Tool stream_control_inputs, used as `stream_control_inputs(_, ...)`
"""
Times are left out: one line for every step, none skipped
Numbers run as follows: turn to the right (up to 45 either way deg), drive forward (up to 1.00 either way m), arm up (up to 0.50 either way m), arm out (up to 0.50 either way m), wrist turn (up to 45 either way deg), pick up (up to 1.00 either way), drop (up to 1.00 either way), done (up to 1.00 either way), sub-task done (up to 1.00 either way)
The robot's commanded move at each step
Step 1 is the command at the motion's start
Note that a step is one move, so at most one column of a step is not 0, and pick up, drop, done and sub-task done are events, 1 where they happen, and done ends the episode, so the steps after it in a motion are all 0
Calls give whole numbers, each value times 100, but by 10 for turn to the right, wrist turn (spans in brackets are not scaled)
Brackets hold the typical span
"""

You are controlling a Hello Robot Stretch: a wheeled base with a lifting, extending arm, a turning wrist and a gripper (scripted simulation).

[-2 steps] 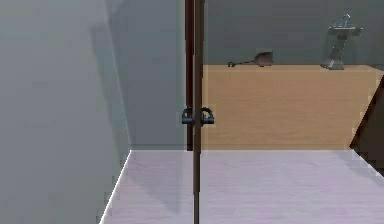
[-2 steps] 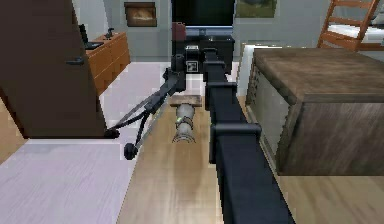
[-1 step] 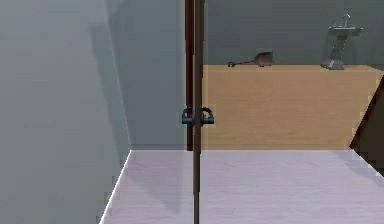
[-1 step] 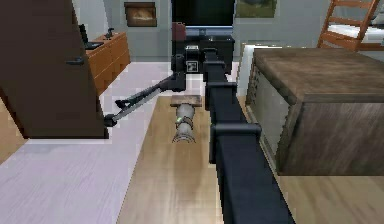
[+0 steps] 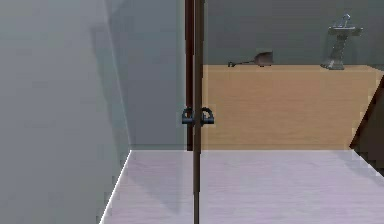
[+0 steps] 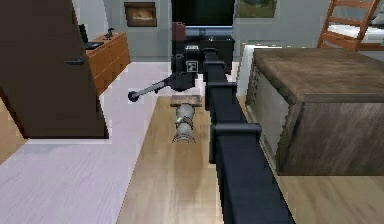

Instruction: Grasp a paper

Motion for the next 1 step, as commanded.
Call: stream_control_inputs(0, 0, 0, 0, 390, 0, 0, 0, 0)
